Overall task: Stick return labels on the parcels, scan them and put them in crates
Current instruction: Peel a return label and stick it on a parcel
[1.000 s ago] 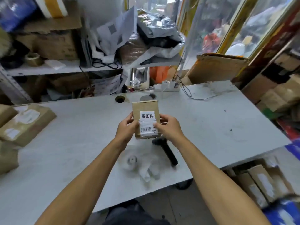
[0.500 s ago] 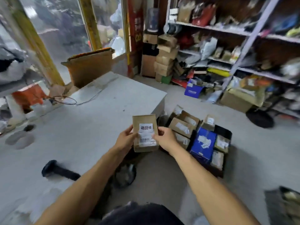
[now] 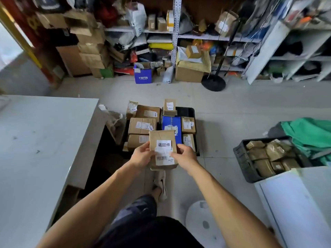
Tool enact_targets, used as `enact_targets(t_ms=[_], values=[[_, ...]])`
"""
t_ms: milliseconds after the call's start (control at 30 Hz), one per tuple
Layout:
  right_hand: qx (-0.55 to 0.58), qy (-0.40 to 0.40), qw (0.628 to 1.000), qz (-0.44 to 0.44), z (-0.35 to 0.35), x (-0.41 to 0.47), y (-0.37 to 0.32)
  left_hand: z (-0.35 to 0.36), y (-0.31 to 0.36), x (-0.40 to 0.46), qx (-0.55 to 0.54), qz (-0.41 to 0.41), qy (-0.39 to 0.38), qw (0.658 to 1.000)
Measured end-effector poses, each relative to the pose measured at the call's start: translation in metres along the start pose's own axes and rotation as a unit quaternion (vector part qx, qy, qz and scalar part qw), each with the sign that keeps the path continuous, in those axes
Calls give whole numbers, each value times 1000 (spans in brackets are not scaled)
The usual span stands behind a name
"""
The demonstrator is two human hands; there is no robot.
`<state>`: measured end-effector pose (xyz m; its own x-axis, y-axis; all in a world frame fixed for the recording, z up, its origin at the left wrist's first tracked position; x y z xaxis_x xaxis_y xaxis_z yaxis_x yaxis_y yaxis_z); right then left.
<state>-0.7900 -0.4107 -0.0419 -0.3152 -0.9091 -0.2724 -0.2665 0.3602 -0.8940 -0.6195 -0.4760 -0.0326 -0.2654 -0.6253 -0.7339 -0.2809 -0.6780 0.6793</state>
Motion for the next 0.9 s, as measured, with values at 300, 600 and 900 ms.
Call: enact_targets(t_ms=[300,600,900], values=[[6,17,998,65,-83,176,18,64,98,166,13,-32,-39,999],[28,26,988,152,-177,323,20,133,216,292,67,-30,-60,996],[80,54,972,215,-224,474,62,190,267,409,89,-123,46,987]])
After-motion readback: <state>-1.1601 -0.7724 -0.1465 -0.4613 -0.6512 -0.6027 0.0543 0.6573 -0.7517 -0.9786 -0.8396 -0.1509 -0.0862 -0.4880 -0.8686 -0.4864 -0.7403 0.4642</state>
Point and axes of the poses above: each hand's wrist, its own x-axis towards the middle knuckle, its own z-axis out of the palm, y = z × x, the point moved 1 cm from there along x, towards the middle knuckle, and after that the axes turned 13 degrees about -z, right-handed, at the moved point
